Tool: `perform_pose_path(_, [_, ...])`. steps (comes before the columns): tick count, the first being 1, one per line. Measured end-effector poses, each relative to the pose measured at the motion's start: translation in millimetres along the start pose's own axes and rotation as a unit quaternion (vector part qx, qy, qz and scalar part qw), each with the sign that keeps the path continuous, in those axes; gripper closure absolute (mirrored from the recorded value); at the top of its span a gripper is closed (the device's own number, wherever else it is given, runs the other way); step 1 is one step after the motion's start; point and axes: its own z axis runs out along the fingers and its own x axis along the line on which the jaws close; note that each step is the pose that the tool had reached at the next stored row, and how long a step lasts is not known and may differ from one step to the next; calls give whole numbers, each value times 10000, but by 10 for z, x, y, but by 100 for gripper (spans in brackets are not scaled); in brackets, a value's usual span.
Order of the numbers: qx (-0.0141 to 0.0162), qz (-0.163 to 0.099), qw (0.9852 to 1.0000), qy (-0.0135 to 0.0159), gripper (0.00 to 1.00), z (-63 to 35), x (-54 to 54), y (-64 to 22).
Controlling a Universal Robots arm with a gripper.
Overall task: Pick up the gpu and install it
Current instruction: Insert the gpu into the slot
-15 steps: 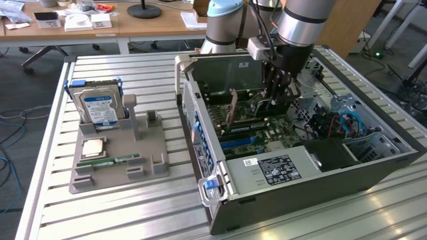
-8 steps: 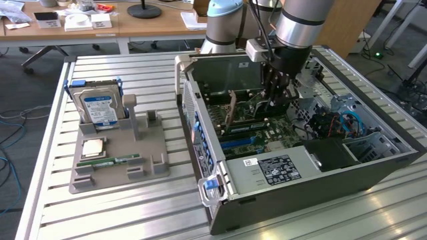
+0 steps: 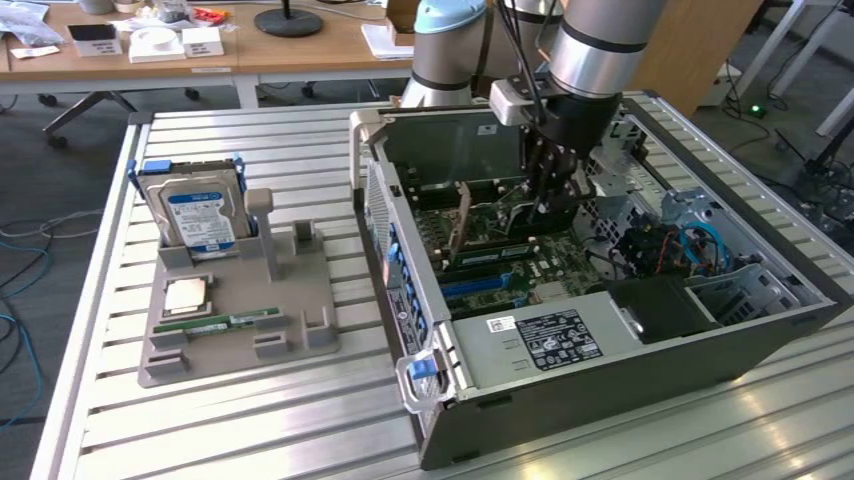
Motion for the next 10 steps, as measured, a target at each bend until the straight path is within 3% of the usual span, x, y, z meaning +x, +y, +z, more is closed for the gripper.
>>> perform_pose_path(10, [4, 0, 10000, 0, 74, 21, -5, 20])
